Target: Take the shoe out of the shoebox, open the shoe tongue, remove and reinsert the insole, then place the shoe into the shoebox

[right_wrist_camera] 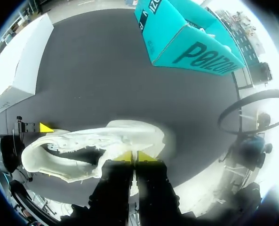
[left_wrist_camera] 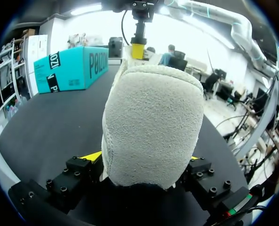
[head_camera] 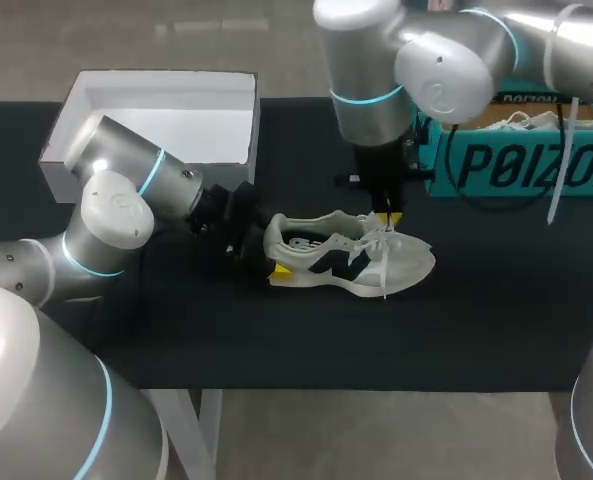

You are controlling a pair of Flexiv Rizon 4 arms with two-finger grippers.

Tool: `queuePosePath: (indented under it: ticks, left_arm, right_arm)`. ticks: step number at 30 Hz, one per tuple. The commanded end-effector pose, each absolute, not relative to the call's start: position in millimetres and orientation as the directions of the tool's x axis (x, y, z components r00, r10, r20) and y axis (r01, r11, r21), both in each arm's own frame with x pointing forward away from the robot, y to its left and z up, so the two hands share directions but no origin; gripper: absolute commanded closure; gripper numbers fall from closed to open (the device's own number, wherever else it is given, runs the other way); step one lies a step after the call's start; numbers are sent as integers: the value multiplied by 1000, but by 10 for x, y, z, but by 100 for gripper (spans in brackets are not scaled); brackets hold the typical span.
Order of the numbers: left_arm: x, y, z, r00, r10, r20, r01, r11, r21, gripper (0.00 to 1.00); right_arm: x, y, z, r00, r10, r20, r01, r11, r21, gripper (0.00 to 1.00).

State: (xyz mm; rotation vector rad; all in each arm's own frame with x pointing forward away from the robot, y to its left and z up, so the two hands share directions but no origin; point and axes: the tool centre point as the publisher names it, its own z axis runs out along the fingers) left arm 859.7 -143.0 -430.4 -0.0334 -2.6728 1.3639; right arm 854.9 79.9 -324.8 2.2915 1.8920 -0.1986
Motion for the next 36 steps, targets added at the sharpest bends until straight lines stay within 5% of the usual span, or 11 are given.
queuePosePath:
  ticks: [1, 13, 14, 15, 16, 23, 28, 32, 36]
  left_arm:
    - [8593, -1436, -4322, -990, 83, 114, -43, 589, -807, 100]
    - [8593, -1436, -4322, -990, 83, 114, -43, 589, -807, 100]
    - [8593, -1436, -4322, -990, 83, 114, -43, 589, -807, 100]
    - [8593, -1436, -4322, -990, 83, 114, -43, 589, -807, 100]
    - [8593, -1436, -4322, -990, 83, 114, -43, 589, -807, 100]
    - [8593, -1436, -4322, -990, 83, 114, -43, 589, -807, 100]
    - [8593, -1436, -4322, -990, 83, 114, -43, 589, -807, 100]
    - [8593, -1436, -4322, -990, 83, 114, -43, 589, -807, 100]
    - [8593, -1436, -4322, -990, 83, 114, -43, 589, -807, 100]
  right_arm:
    - [8503, 479, -3212, 195, 970, -145, 981, -192, 33, 100]
    - [8417, 362, -3644, 223, 962, -160, 973, -230, -31, 100]
    - [8414, 376, -3631, 222, 962, -161, 973, -229, -26, 83]
    - [8414, 388, -3585, 222, 963, -151, 974, -227, -16, 50]
    - [8414, 403, -3537, 224, 964, -140, 974, -227, -7, 0]
    - [8404, 632, -3014, 133, 988, -72, 990, -129, 64, 0]
    - [8482, 894, -2586, -175, 984, 20, 983, 174, 52, 0]
    - [8508, 1126, -2272, -511, 834, 207, 845, 532, -57, 0]
    - [8332, 1332, -2073, -674, 545, 499, 602, 797, -57, 0]
